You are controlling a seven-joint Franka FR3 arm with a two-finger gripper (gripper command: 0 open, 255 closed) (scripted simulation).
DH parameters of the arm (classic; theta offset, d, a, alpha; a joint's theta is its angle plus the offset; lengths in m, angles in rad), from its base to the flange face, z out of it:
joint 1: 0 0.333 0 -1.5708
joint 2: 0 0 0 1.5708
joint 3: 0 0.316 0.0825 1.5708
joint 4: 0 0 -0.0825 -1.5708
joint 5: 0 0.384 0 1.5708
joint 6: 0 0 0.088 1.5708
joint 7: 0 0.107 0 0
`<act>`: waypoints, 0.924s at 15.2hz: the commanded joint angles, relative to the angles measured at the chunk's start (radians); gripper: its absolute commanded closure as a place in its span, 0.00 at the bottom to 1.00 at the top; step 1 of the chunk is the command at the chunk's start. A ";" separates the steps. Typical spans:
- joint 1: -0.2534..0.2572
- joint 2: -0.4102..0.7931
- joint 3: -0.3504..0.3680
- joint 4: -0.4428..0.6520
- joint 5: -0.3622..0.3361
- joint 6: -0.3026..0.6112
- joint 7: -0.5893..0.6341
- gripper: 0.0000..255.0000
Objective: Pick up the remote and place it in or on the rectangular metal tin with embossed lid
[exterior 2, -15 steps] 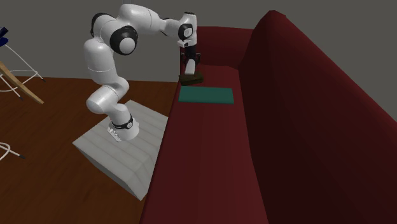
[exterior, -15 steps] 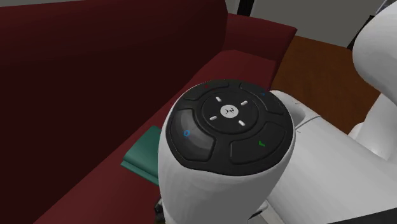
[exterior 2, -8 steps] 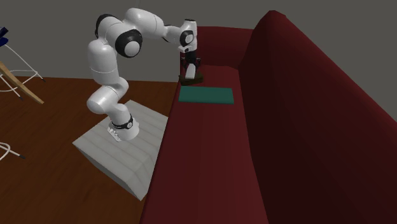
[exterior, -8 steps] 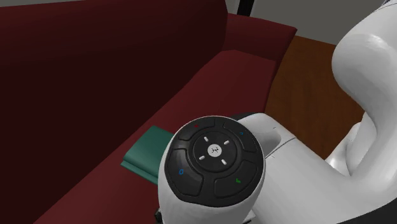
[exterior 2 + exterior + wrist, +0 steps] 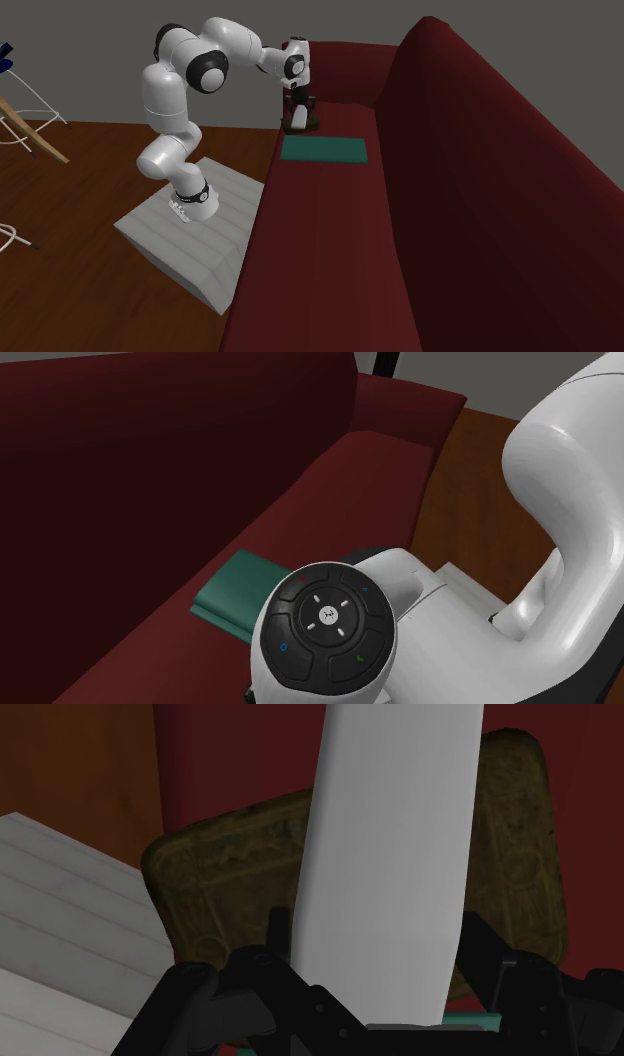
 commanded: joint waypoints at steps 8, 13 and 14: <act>0.001 0.000 0.000 0.000 -0.001 0.001 0.000 0.00; -0.046 -0.068 0.052 0.069 0.077 -0.102 -0.051 0.00; -0.046 -0.068 0.051 0.069 0.078 -0.102 -0.051 0.00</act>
